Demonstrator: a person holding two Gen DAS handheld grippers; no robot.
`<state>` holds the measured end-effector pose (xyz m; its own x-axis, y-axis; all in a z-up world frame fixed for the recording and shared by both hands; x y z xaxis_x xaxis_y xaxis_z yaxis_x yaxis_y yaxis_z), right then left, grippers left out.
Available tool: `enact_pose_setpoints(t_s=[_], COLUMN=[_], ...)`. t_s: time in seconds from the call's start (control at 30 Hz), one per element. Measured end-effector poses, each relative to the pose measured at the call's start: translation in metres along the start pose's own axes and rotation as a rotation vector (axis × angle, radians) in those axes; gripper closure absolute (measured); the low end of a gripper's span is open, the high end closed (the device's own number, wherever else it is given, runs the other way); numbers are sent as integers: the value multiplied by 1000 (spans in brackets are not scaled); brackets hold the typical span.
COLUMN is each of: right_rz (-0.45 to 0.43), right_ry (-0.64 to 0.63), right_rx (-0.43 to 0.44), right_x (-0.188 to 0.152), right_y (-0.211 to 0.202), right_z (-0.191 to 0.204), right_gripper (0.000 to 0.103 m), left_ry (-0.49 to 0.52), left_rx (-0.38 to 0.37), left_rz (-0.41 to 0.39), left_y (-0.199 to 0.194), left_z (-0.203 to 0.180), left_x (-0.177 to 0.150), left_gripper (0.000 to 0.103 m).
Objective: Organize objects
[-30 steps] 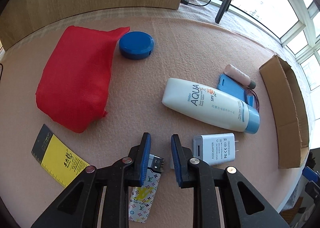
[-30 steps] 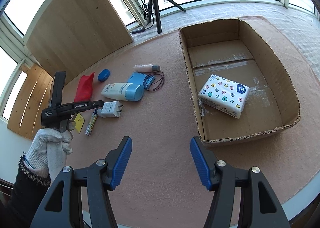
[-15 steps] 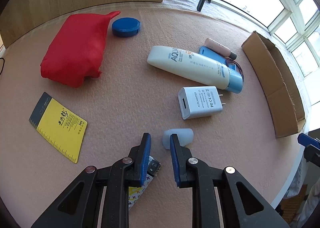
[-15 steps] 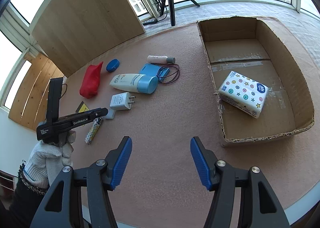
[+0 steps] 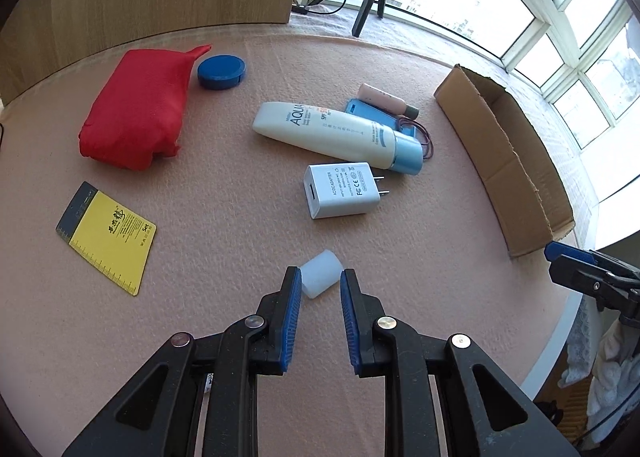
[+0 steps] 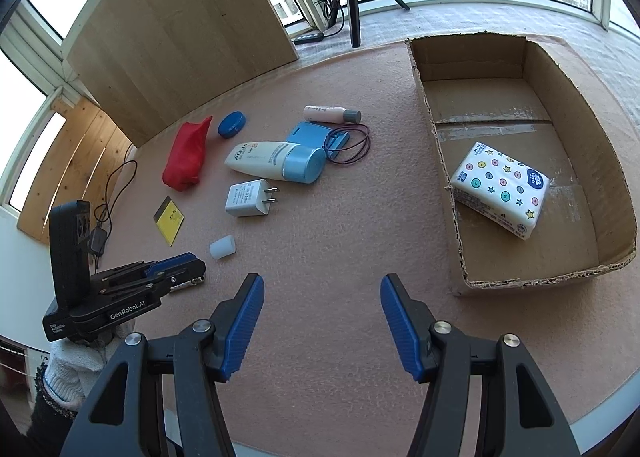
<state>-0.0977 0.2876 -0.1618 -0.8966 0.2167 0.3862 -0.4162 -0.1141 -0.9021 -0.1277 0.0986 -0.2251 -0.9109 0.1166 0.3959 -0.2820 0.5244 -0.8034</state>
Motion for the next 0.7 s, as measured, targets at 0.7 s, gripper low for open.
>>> enact_pose_setpoints(t_s=[0.7], right_rz=[18], right_ry=[-19], right_rx=[0], right_x=[-3], right_y=[8], right_z=[4], right_gripper=[46], left_ry=[35], left_rx=[-73], left_rz=[3], left_y=[5], left_z=[-33], left_x=[-29], left_gripper=[79])
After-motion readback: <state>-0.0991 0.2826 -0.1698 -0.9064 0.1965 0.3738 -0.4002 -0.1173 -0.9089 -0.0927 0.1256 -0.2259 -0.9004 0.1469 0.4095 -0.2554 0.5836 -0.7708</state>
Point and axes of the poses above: each gripper's, at about its wrist camera, not at the fingertips, and y roughly the way its jaws point, z to its left, x to its top, the point moved 10 cm from there along y, roughly the way its jaws point, and after that the axes turned 11 degrees about -x, right-handed, at the moved point
